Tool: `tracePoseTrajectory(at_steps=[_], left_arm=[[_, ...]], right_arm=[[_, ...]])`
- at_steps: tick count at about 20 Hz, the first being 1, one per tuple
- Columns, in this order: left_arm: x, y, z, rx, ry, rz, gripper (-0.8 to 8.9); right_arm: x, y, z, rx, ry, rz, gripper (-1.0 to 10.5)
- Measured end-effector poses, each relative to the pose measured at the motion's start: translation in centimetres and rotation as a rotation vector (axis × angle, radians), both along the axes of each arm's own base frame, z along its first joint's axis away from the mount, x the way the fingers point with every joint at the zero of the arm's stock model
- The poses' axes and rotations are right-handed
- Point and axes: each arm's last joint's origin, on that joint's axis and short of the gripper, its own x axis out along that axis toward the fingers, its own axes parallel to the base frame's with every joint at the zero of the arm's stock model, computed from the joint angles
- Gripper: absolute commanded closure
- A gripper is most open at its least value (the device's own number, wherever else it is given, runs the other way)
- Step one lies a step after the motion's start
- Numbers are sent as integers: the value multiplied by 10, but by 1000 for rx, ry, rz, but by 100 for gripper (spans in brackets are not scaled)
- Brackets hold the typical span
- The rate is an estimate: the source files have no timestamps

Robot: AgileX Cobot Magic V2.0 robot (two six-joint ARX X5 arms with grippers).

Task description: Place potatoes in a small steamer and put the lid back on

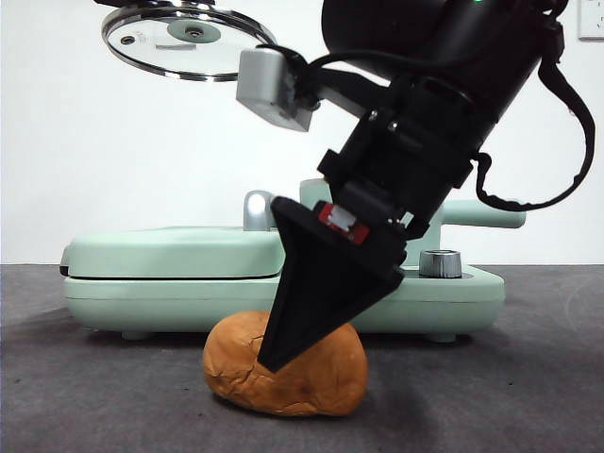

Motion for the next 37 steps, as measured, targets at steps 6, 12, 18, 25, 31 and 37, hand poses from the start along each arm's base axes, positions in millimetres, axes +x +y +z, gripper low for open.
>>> tracePoseTrajectory(at_steps=[6, 12, 18, 25, 31, 37], left_arm=[[0, 0, 0, 3, -2, -1, 804], [0, 0, 0, 3, -3, 0, 804], [0, 0, 0, 3, -3, -1, 804], [0, 0, 0, 3, -3, -1, 804], [0, 0, 0, 11, -10, -4, 804], [0, 0, 0, 13, -12, -5, 804]], right_arm=[[-1, 0, -2, -11, 10, 0, 671], [-2, -2, -2, -40, 33, -2, 735], [-9, -11, 6, -79, 99, -86, 734], [-12, -43, 77, -160, 137, -376, 734], [6, -77, 156, -141, 159, -594, 734], [42, -97, 210, -8, 39, -709, 734]])
